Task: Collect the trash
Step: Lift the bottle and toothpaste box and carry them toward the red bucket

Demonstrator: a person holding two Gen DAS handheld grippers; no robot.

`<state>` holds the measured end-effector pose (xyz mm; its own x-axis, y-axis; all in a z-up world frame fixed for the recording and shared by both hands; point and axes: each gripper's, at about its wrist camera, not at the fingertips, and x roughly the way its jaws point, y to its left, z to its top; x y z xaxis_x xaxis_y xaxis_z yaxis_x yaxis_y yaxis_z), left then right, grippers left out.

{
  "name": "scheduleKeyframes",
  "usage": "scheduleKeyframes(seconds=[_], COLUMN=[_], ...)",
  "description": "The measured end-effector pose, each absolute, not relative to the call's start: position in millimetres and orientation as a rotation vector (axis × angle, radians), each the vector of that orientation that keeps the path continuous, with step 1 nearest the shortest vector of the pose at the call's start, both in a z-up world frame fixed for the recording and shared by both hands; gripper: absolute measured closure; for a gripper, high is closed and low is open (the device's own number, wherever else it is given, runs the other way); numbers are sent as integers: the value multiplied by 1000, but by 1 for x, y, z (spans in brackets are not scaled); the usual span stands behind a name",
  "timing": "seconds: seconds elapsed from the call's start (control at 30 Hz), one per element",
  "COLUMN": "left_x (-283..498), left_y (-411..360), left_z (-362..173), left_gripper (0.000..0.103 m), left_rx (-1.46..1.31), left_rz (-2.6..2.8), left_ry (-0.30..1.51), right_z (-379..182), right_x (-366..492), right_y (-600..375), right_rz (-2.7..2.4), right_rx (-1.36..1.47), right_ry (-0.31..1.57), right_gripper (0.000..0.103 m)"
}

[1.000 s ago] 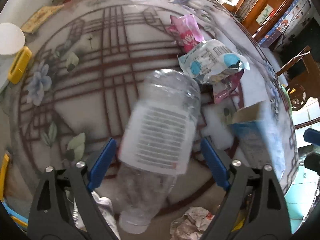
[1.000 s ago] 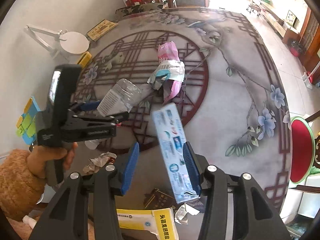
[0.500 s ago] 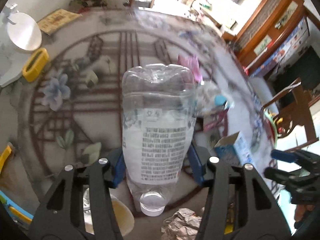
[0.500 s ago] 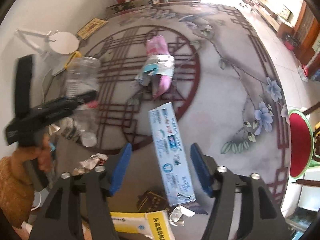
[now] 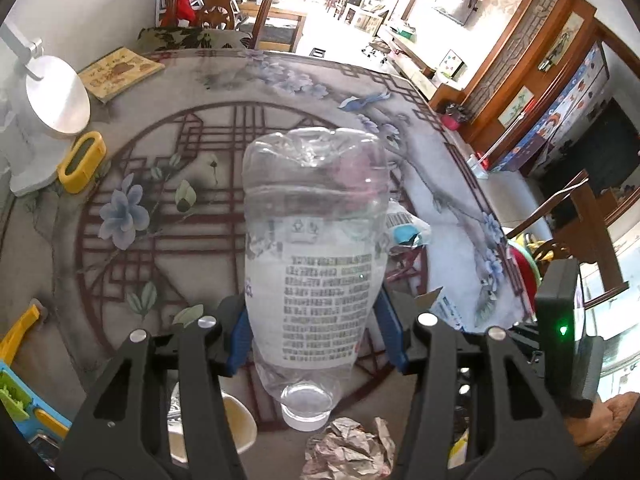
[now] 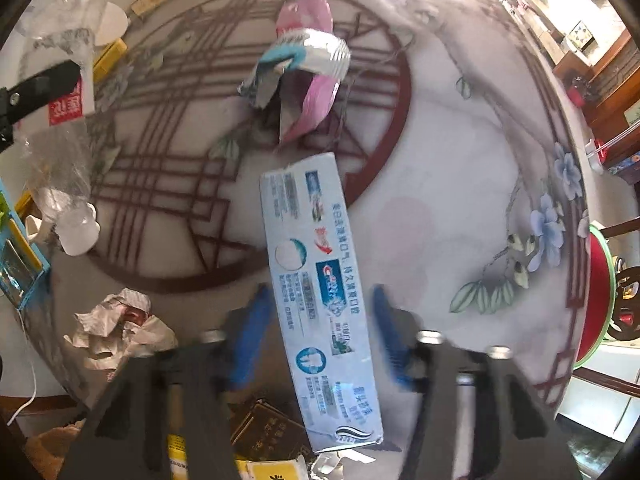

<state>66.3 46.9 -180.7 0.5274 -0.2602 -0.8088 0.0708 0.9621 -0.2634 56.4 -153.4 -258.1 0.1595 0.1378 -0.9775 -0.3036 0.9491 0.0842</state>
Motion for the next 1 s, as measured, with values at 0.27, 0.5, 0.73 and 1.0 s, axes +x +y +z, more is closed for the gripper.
scheduleKeyframes(seconds=[0.27, 0.5, 0.73, 1.0], left_x=[64, 64, 61, 57], left_y=[46, 32, 16, 6], left_z=[-170, -154, -145, -143], left_gripper=[52, 52, 52, 52], left_rx=[-236, -224, -207, -197], left_rz=[-206, -245, -271, -272], left_ry=[983, 953, 943, 941], right_z=[-201, -160, -134, -125], right_x=[52, 53, 44, 37], right_y=[-167, -179, -187, -195], right_rz=[337, 341, 348, 359], right_rx=[-21, 70, 111, 123], right_ry=[1214, 1117, 1053, 1034], right_gripper=[64, 64, 64, 64])
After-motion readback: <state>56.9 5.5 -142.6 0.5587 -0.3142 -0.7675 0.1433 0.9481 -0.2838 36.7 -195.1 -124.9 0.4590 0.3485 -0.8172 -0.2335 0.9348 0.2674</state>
